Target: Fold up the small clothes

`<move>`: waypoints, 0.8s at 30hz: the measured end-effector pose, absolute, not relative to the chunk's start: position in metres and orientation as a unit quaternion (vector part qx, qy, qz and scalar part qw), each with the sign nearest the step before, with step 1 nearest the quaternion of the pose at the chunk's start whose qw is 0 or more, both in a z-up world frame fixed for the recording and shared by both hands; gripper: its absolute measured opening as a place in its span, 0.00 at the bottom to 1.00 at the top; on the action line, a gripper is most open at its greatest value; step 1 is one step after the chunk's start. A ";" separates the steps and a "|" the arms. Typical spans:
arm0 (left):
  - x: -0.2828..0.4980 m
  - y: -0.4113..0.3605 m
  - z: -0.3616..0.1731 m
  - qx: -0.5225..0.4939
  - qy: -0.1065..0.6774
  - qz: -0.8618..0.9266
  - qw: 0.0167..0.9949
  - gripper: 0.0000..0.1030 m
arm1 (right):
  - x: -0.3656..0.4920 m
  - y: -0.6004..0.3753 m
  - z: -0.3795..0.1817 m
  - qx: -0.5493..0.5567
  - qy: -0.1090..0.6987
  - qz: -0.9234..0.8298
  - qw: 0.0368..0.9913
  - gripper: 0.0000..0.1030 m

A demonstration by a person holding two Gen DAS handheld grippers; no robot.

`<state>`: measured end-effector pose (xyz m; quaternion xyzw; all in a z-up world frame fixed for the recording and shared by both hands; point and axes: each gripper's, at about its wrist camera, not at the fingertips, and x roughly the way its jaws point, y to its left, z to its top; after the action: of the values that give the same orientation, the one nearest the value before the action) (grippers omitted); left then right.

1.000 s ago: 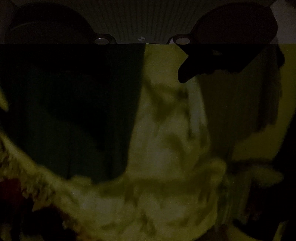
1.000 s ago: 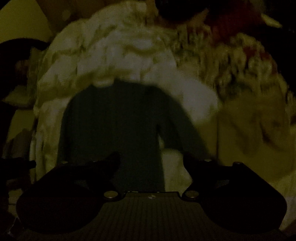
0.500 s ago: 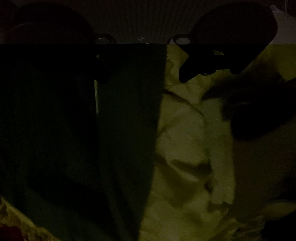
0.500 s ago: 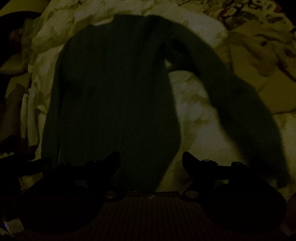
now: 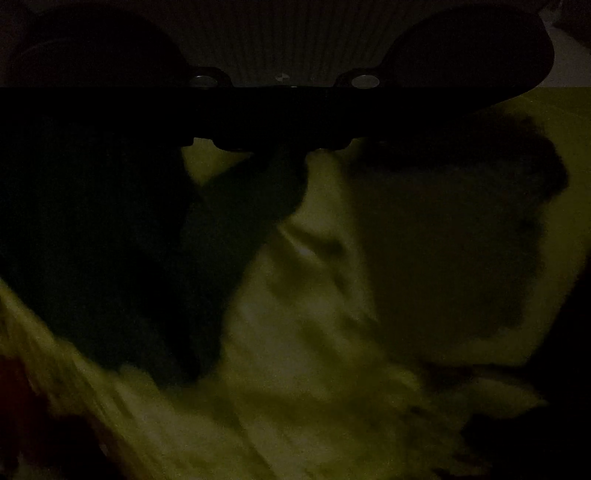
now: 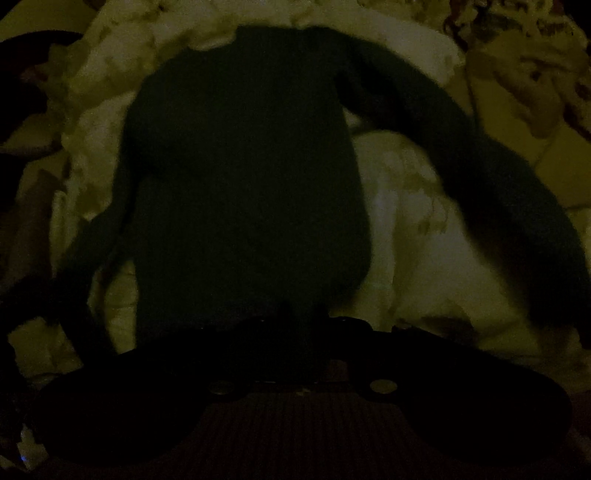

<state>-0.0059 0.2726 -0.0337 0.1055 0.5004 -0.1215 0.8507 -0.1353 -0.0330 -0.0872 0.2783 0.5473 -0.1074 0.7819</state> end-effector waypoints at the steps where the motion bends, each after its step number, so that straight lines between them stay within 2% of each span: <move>1: 0.003 0.282 -0.017 0.089 0.486 -0.110 0.862 0.73 | -0.136 -0.033 -0.081 0.278 0.543 -0.105 0.785 0.12; 5: 0.038 0.301 0.020 0.060 0.439 -0.065 0.894 0.74 | -0.134 -0.033 -0.073 0.261 0.547 -0.097 0.789 0.12; 8: 0.061 0.310 0.027 0.011 0.422 -0.037 0.906 0.80 | -0.130 -0.032 -0.077 0.269 0.554 -0.105 0.781 0.16; 10: 0.072 0.309 0.020 -0.008 0.433 -0.020 0.901 1.00 | -0.133 -0.033 -0.077 0.271 0.554 -0.111 0.779 0.22; 11: 0.078 0.306 0.013 -0.008 0.440 -0.005 0.898 1.00 | -0.136 -0.033 -0.078 0.269 0.555 -0.117 0.778 0.33; 12: 0.081 0.305 0.009 -0.009 0.443 0.003 0.896 1.00 | -0.139 -0.035 -0.079 0.271 0.555 -0.124 0.777 0.36; 18: 0.040 0.277 0.008 0.014 0.451 -0.079 0.889 1.00 | -0.154 -0.053 -0.083 0.283 0.552 -0.151 0.769 0.36; 21: 0.000 0.251 0.003 0.079 0.458 -0.180 0.867 1.00 | -0.162 -0.063 -0.084 0.289 0.550 -0.160 0.767 0.37; 24: -0.039 0.232 -0.027 0.137 0.500 -0.240 0.821 1.00 | -0.169 -0.067 -0.087 0.287 0.557 -0.148 0.765 0.37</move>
<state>-0.0393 0.2317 -0.0267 0.1370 0.4998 -0.2401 0.8208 -0.1691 -0.0668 -0.0865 0.2871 0.5568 -0.1477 0.7653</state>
